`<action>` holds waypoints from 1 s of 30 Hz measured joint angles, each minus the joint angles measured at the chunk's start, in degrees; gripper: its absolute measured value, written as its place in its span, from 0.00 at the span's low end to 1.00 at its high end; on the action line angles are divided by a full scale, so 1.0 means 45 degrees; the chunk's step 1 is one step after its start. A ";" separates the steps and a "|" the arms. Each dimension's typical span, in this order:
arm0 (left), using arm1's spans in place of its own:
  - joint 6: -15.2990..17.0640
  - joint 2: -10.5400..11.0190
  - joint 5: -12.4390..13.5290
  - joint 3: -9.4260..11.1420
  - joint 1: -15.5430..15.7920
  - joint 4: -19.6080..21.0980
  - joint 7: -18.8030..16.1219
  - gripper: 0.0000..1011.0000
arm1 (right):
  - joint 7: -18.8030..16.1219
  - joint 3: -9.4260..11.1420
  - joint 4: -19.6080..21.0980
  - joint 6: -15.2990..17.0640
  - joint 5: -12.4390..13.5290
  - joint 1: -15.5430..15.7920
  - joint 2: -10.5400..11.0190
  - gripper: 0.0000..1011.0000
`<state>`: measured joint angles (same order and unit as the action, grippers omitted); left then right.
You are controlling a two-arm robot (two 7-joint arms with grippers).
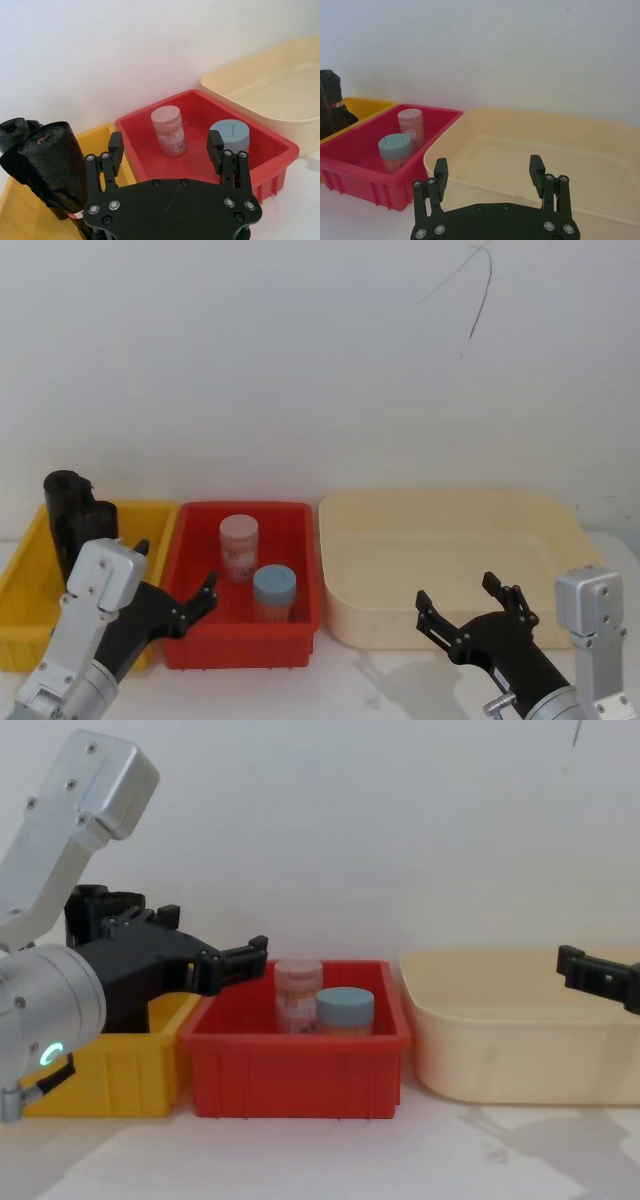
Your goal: Pick up the garbage bag with the one hand and transfer it to the other hand.
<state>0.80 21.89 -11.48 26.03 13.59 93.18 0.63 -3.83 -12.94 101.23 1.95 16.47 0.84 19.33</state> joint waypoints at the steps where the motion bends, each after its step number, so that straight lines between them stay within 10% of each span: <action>1: 0.0000 0.0000 0.0000 0.0001 0.0000 0.0000 0.0000 0.99 | 0.0000 0.0000 0.0000 0.0000 0.0000 0.0000 0.0000 0.99; 30: 0.0000 0.0000 0.0000 0.0000 0.0001 0.0000 0.0000 0.99 | 0.0000 0.0000 0.0000 0.0000 0.0000 0.0000 0.0001 0.99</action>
<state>0.80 21.89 -11.48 26.03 13.59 93.18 0.63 -3.83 -12.94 101.23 1.95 16.47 0.84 19.34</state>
